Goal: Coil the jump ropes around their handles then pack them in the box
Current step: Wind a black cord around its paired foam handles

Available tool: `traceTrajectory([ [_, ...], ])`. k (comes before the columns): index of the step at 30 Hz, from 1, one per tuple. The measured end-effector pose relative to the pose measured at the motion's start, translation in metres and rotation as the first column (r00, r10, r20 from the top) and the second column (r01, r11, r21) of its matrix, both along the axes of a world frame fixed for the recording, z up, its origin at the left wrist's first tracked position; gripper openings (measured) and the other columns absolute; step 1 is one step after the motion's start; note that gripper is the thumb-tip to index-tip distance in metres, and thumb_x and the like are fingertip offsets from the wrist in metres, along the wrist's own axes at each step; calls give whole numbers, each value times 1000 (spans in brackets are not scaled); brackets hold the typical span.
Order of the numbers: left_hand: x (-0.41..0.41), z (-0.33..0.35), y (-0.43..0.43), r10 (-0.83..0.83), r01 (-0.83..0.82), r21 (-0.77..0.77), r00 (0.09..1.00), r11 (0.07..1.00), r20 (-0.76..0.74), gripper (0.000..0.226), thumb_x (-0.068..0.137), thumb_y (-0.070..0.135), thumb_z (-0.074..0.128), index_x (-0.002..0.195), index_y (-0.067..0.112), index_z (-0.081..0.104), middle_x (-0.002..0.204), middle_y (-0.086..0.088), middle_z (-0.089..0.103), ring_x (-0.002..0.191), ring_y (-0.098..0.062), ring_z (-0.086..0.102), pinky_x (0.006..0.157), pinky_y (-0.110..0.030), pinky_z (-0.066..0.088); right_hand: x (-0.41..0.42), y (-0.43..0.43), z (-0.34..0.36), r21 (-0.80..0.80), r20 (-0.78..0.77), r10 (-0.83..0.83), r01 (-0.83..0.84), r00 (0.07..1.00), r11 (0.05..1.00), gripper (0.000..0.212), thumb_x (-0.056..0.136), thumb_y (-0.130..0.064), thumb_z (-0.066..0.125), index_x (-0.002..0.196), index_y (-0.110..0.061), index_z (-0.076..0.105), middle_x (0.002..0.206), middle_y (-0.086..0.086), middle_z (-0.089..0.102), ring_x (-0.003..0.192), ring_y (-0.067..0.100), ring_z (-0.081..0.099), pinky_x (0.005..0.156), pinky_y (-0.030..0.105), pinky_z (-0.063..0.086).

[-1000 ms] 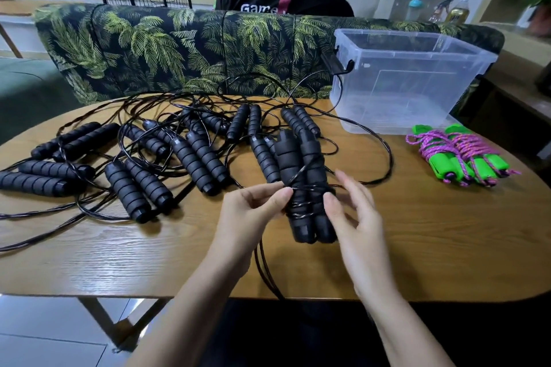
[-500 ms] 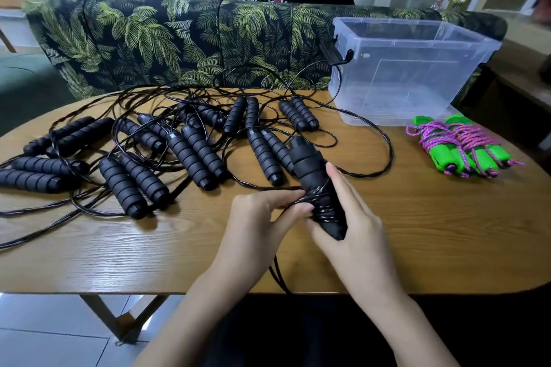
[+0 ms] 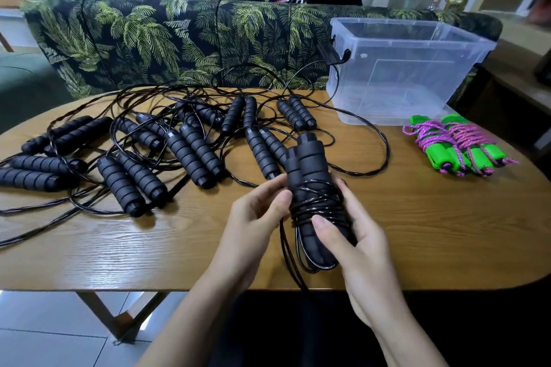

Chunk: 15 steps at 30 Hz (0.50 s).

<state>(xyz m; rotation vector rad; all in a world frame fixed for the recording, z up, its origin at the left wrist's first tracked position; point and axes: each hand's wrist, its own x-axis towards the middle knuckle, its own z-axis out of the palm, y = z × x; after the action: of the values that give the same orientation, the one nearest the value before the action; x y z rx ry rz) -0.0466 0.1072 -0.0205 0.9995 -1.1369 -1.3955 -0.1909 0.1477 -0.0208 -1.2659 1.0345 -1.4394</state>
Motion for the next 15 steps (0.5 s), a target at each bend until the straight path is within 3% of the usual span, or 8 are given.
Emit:
traceTrajectory([
  [3, 2, 6, 1, -30, 38, 68, 993, 997, -117, 45, 81, 22, 62, 123, 7, 63, 113, -10, 73, 110, -23, 68, 98, -39, 52, 1, 1, -4, 14, 61, 13, -14, 998, 1000, 68, 76, -40, 72, 140, -28, 51, 140, -8, 57, 130, 12, 53, 105, 39, 46],
  [5, 3, 8, 2, 11, -1, 90, 994, 996, -108, 45, 77, 23, 66, 119, 6, 65, 108, -11, 74, 105, -26, 69, 97, -42, 53, 0, 1, -5, -29, -38, -49, 47, 998, 998, 62, 82, -44, 67, 140, -32, 50, 145, -16, 48, 135, 6, 45, 110, 43, 40],
  [7, 3, 9, 2, 76, -70, 93, 995, 993, -62, 46, 72, 28, 70, 114, 10, 66, 102, -11, 75, 100, -28, 70, 100, -50, 50, -1, 1, -4, -97, -164, -107, 92, 981, 991, 52, 91, -42, 58, 142, -39, 46, 144, -25, 45, 136, -1, 40, 112, 33, 37],
  [10, 3, 11, 3, 143, -142, 45, 990, 989, -18, 50, 68, 31, 74, 113, 9, 66, 96, -11, 76, 91, -27, 68, 99, -55, 49, 0, 1, -4, -200, -308, -174, 115, 935, 973, 47, 96, -32, 48, 142, -43, 40, 139, -40, 43, 134, -11, 37, 104, 6, 30],
  [12, 2, 14, 5, 158, -158, 0, 987, 987, 4, 53, 68, 30, 75, 114, 6, 66, 95, -10, 76, 90, -26, 69, 95, -51, 53, 1, 0, -6, -302, -381, -244, 130, 892, 944, 44, 101, -24, 45, 143, -36, 40, 143, -36, 41, 137, -8, 36, 106, 6, 28],
  [15, 3, 16, 7, 136, -133, -74, 990, 988, 46, 48, 70, 27, 74, 114, 8, 67, 93, -2, 77, 93, -16, 73, 82, -34, 59, 1, 0, -9, -377, -415, -310, 148, 855, 914, 42, 103, -27, 38, 145, -32, 41, 151, -17, 43, 141, 1, 36, 111, 11, 28],
])
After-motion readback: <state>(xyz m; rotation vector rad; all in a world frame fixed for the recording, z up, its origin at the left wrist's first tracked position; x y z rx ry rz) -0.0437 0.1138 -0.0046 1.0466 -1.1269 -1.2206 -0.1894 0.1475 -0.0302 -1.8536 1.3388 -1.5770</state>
